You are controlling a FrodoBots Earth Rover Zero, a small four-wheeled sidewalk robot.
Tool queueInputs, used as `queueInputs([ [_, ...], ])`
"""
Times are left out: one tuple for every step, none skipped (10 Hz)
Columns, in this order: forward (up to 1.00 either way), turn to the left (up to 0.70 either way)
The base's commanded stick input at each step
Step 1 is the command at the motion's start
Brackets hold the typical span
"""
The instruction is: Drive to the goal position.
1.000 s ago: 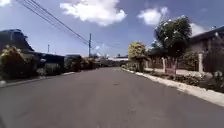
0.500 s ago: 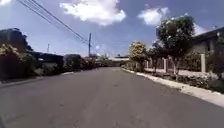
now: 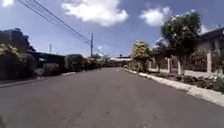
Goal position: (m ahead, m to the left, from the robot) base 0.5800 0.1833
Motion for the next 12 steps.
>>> queueInputs([
  [0.45, 0.0],
  [0.45, 0.0],
  [0.45, 0.0],
  [0.45, 0.0],
  [0.45, 0.0],
  [0.45, 0.0],
  [0.45, 0.0],
  [0.45, 0.0],
  [0.45, 0.0],
  [0.45, 0.0],
  [0.45, 0.0],
  [0.45, 0.0],
])
